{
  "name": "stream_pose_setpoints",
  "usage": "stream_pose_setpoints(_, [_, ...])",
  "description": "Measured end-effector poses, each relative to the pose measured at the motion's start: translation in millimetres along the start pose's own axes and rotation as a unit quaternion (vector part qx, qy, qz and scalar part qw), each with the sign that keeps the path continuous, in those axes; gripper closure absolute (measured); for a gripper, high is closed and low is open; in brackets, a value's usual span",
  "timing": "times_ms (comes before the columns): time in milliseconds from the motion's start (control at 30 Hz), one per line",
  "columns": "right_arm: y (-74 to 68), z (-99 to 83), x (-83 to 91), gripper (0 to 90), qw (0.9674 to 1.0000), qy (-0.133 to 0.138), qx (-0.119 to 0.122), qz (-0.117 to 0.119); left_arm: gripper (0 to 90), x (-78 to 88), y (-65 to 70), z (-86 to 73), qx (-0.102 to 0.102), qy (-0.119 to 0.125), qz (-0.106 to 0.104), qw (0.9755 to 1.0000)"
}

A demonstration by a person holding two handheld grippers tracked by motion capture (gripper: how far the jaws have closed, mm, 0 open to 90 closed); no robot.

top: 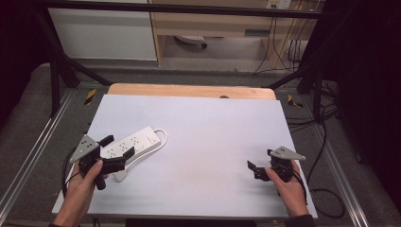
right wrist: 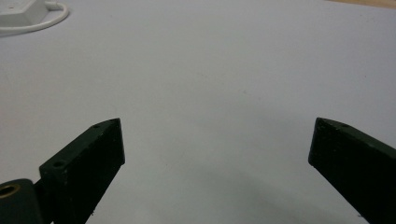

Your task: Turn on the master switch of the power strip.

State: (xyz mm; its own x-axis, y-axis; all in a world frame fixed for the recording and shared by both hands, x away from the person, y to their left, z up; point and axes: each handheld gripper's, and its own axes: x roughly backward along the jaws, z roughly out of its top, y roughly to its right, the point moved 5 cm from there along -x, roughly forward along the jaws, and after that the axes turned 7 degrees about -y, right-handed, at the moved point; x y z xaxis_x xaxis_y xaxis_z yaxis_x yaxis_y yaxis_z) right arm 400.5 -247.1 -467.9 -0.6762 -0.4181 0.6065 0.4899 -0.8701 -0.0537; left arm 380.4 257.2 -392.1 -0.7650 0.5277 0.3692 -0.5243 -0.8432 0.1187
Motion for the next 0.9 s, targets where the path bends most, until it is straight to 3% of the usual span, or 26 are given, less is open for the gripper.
stream_pose_setpoints(567, [4.9, -2.2, 0.0, 4.3, 0.9999, -0.006, -0.006, -0.013, 5.0, 23.5, -16.1, -32.4, 0.007, 0.009, 0.025, 0.9996])
stream_pose_setpoints(733, [6.2, -2.9, -0.5, 4.3, 0.9998, -0.009, -0.005, -0.019, 4.8, 28.8, -20.5, -42.7, 0.005, -0.003, 0.031, 0.9995])
stream_pose_setpoints(900, [7.2, -4.5, -2.0, 4.3, 0.9996, -0.016, -0.001, -0.023, 4.8, 30.4, -29.1, -53.0, 0.02, -0.012, 0.039, 0.999])
